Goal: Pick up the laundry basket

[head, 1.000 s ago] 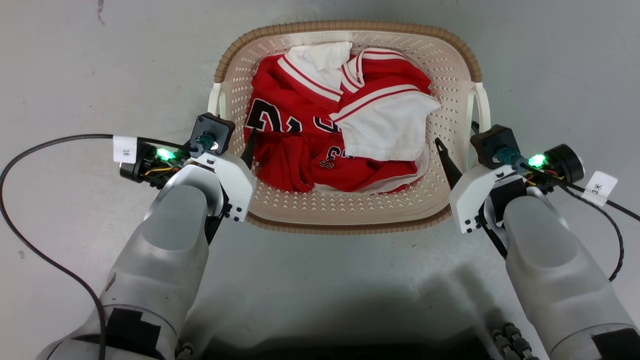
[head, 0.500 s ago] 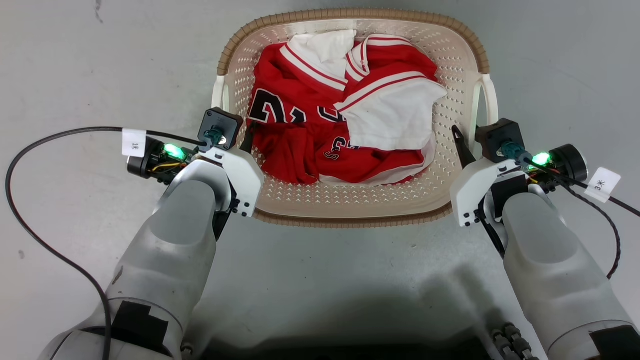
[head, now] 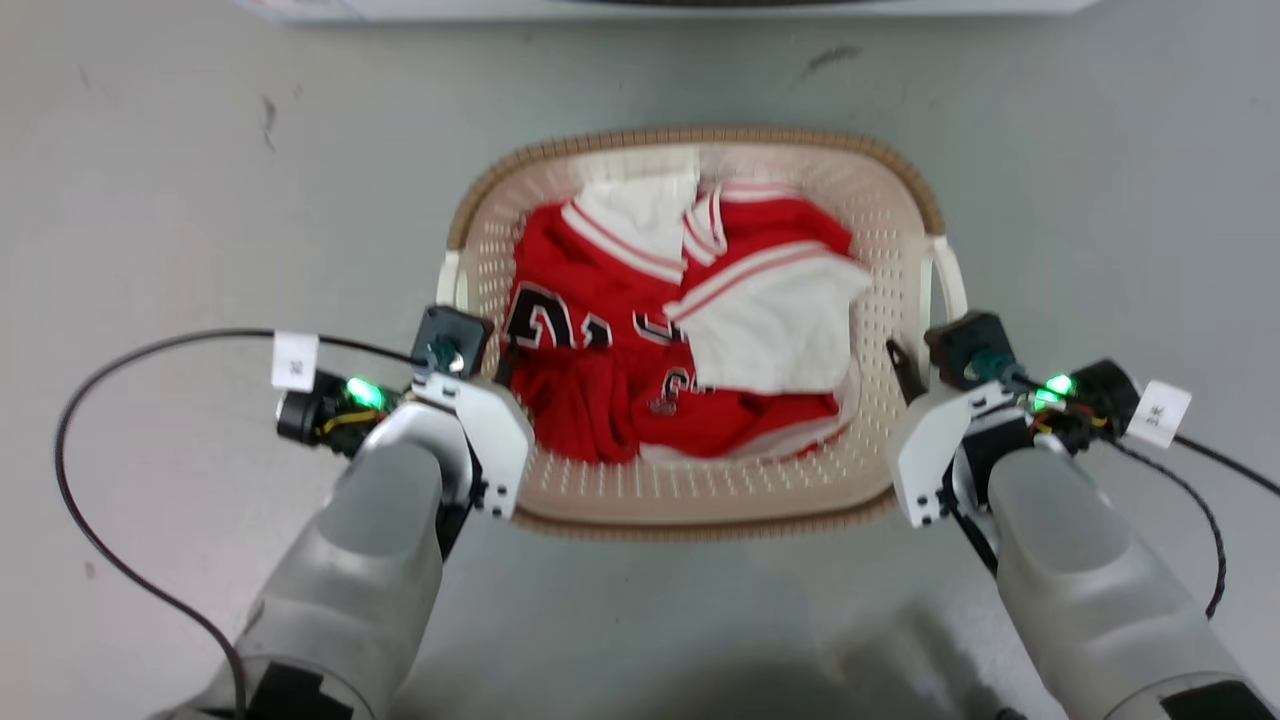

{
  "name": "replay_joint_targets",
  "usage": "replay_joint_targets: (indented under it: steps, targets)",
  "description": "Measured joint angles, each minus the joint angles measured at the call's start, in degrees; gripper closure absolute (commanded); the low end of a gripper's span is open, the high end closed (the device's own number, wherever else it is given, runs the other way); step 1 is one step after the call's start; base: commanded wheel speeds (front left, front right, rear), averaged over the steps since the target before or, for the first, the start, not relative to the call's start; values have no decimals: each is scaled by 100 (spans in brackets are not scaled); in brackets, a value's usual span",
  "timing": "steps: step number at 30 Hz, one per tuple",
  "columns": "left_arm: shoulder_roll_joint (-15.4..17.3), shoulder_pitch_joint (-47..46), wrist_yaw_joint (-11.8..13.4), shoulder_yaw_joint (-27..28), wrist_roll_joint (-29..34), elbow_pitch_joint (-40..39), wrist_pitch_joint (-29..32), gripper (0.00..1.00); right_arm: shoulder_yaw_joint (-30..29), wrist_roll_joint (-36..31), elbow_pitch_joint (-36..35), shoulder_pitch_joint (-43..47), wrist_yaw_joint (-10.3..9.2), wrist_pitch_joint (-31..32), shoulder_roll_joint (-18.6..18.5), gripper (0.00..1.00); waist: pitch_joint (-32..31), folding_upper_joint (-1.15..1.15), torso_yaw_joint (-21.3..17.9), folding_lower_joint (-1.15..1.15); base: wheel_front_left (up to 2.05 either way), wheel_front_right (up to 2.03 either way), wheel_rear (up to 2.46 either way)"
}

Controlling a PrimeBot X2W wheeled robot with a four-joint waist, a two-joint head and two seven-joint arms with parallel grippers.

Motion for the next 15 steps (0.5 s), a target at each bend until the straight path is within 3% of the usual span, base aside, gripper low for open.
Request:
replay_joint_targets:
  steps: [15]
  targets:
    - [-87, 1070, 8, -693, -966, 60, 535, 100, 1221, 915, 409, 692, 0, 260, -45, 100, -1525, 0, 4, -1, 0, 0, 0]
